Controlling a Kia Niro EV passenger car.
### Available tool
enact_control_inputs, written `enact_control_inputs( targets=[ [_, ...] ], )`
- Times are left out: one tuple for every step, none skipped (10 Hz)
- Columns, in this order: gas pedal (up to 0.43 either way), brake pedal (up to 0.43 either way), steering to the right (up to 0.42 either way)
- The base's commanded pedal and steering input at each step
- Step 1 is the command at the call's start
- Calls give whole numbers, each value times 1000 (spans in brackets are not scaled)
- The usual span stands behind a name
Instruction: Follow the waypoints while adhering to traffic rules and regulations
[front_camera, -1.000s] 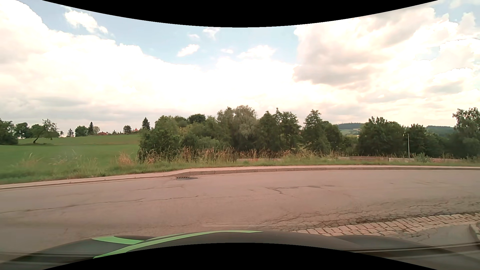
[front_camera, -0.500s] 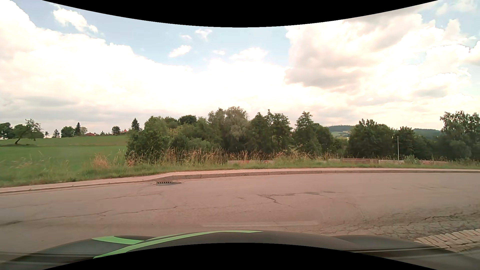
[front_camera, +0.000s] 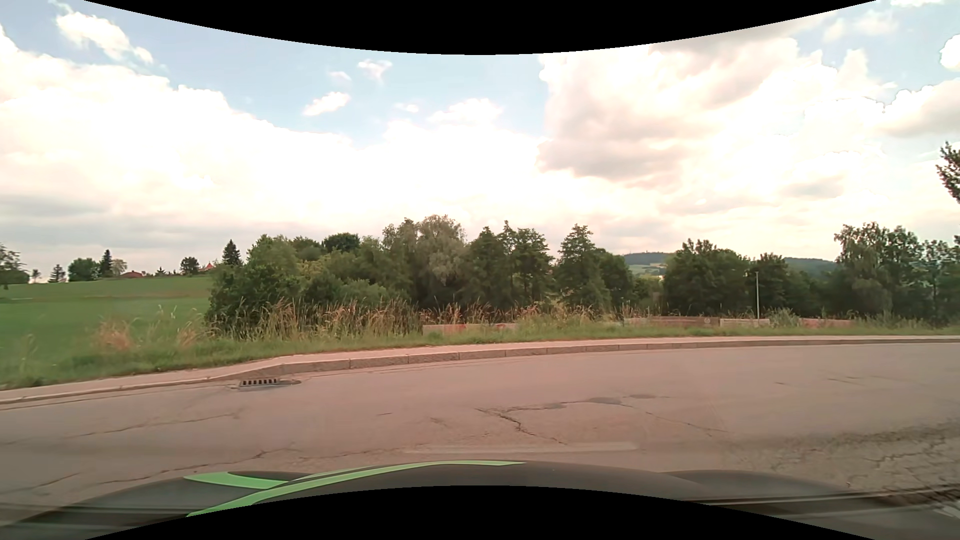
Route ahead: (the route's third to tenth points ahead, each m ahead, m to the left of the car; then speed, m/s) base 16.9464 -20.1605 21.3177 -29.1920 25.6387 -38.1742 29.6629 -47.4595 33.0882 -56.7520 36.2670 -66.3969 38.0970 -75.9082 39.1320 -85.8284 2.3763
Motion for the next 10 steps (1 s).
enact_control_inputs(
  targets=[
    [0,0,351],
    [0,0,370],
    [0,0,377],
    [0,0,377],
    [0,0,377],
    [0,0,379],
    [0,0,382],
    [28,0,389],
    [28,0,402],
    [28,0,408]
  ],
)
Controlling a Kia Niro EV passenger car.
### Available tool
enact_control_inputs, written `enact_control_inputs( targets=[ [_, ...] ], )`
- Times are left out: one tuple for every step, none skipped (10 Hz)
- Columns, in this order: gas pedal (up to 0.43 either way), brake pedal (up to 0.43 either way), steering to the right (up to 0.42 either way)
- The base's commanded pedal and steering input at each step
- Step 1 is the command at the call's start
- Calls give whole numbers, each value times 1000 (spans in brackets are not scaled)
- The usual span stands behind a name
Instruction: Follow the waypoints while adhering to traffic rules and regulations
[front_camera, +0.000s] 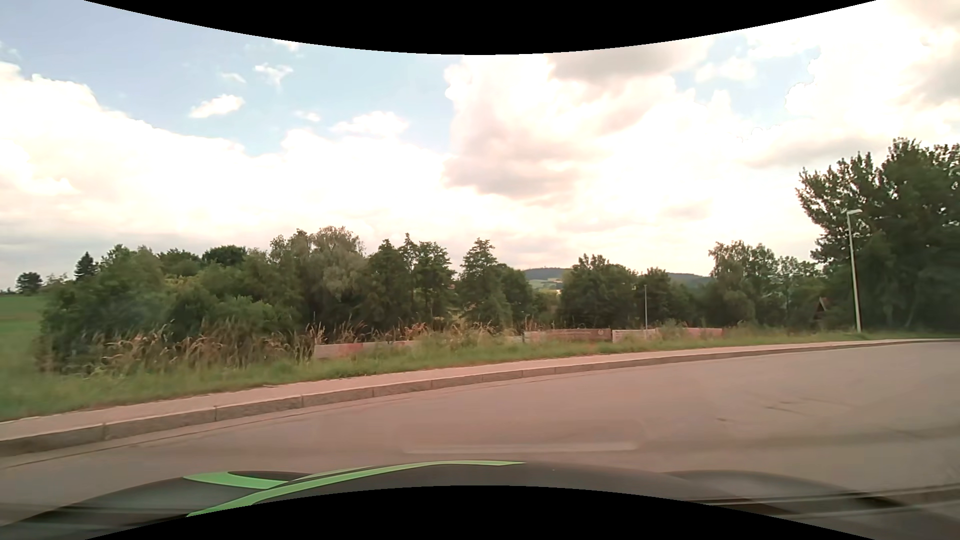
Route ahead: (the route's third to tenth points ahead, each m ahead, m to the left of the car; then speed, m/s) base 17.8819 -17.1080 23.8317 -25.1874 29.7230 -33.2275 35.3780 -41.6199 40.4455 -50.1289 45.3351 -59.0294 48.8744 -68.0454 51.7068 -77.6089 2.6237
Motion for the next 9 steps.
enact_control_inputs(
  targets=[
    [28,0,411],
    [39,0,418],
    [47,0,435],
    [67,0,444],
    [67,0,445],
    [67,0,447],
    [67,0,449],
    [79,0,446],
    [79,0,443]
  ],
)
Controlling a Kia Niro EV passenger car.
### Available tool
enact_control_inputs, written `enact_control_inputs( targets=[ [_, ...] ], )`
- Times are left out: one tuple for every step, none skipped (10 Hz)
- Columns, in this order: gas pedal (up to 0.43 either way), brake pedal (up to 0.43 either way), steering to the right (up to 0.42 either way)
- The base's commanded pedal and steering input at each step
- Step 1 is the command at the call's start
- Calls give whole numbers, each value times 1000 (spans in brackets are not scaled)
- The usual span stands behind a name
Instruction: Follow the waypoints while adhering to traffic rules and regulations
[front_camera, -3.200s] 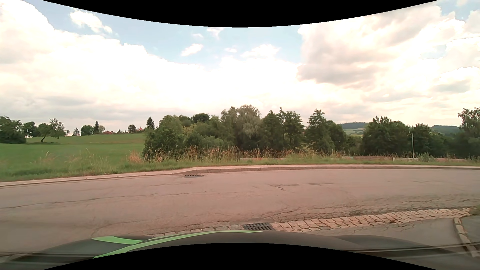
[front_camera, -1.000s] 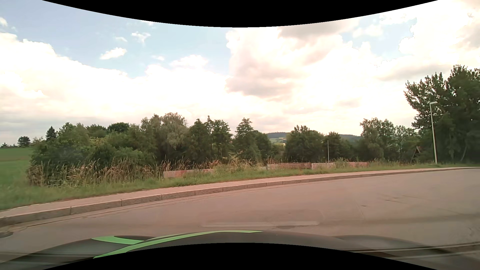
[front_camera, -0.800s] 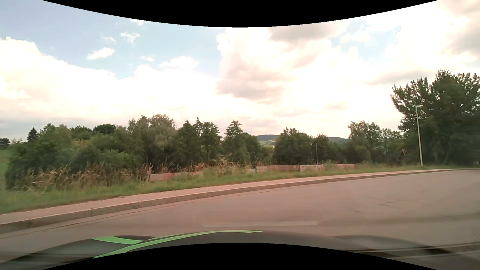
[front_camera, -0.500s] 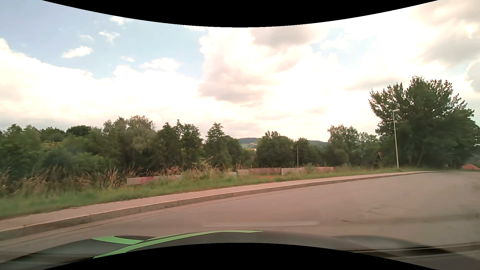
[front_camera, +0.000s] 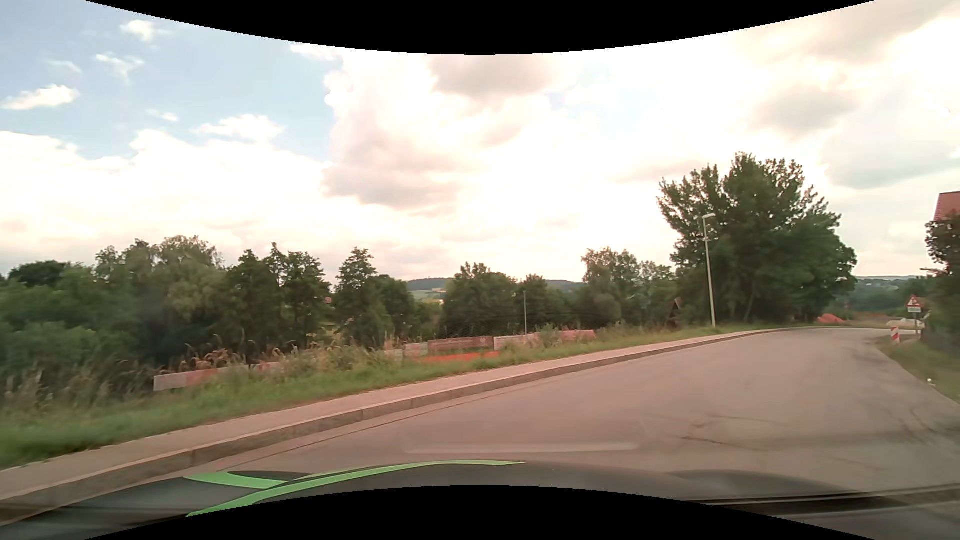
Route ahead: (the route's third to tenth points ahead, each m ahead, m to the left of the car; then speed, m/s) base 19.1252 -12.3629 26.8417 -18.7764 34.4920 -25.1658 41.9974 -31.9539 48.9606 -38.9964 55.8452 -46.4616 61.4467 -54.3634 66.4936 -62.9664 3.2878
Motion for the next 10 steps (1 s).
enact_control_inputs(
  targets=[
    [98,0,445],
    [110,0,446],
    [110,0,443],
    [110,0,437],
    [118,0,431],
    [118,0,428],
    [130,0,423],
    [130,0,411],
    [138,0,399],
    [138,0,380]
  ],
)
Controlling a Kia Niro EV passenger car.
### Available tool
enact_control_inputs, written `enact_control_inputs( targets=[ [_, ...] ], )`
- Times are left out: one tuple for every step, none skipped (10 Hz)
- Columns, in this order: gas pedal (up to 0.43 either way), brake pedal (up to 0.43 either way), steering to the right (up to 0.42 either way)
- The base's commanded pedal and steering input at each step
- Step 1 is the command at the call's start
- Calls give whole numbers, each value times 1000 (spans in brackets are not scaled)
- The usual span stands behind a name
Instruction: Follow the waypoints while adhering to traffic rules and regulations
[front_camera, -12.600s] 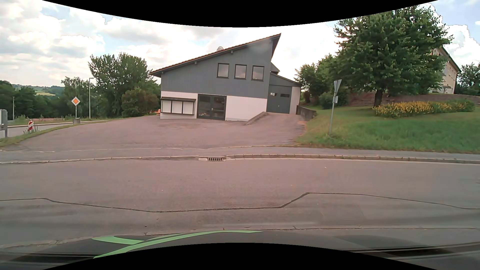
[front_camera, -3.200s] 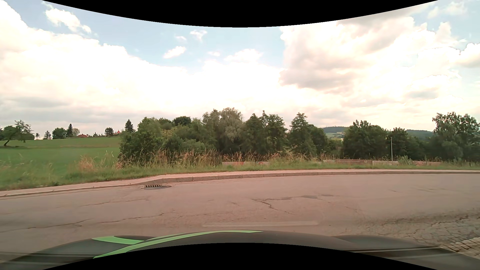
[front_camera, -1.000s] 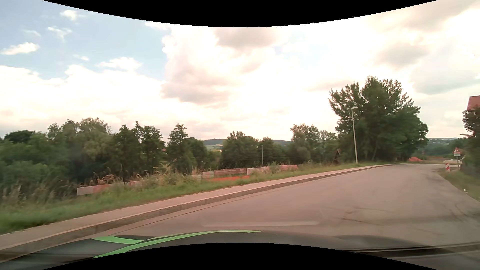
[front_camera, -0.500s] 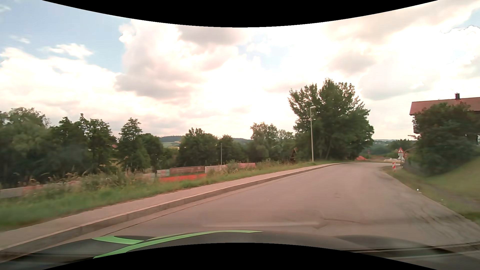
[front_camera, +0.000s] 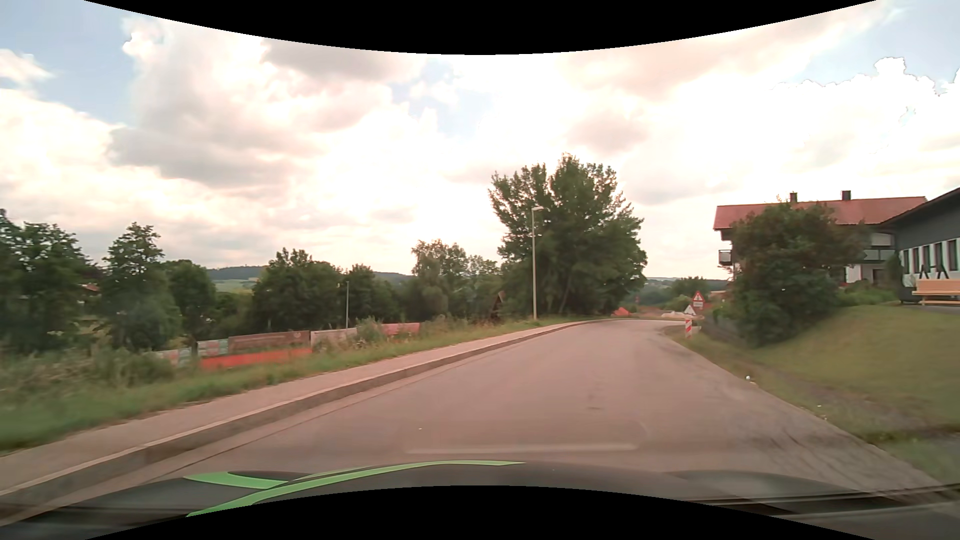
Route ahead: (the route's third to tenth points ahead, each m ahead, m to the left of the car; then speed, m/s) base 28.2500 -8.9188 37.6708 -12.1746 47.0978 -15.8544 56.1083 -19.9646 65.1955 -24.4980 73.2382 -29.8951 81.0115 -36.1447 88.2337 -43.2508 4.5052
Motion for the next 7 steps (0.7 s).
enact_control_inputs(
  targets=[
    [150,0,353],
    [150,0,325],
    [157,0,285],
    [157,0,236],
    [157,0,200],
    [157,0,169],
    [157,0,136]
  ],
)
